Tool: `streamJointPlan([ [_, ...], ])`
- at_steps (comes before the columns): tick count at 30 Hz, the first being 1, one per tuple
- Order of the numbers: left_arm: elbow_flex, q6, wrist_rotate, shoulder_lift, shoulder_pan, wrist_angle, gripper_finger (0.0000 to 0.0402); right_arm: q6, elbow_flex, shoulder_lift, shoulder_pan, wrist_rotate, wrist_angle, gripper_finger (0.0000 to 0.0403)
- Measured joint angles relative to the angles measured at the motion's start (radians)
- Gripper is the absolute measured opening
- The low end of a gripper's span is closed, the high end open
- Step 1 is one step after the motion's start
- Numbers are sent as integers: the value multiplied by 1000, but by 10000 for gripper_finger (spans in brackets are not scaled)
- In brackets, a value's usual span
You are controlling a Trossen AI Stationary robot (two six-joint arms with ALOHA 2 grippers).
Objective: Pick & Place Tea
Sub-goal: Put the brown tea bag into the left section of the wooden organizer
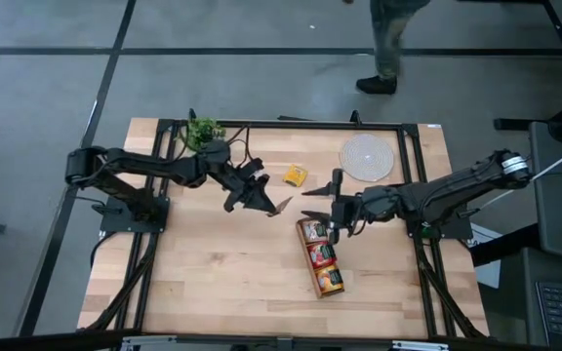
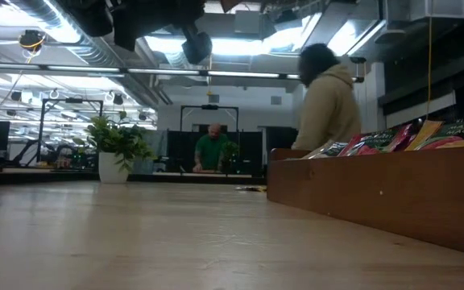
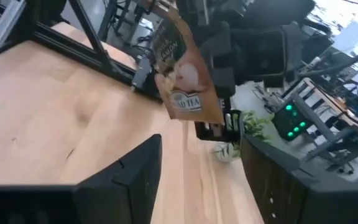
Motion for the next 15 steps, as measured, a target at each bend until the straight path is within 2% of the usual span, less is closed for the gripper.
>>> streamJointPlan([
  [5, 3, -25, 7, 25, -7, 26, 3, 0, 0, 26, -23, -70, 59, 218],
  [13, 5, -36, 6, 37, -14, 39, 3, 0, 0, 28, -36, -84, 75, 217],
  [15, 5, -37, 5, 37, -15, 59, 3, 3, 0, 32, -47, -121, 91, 210],
])
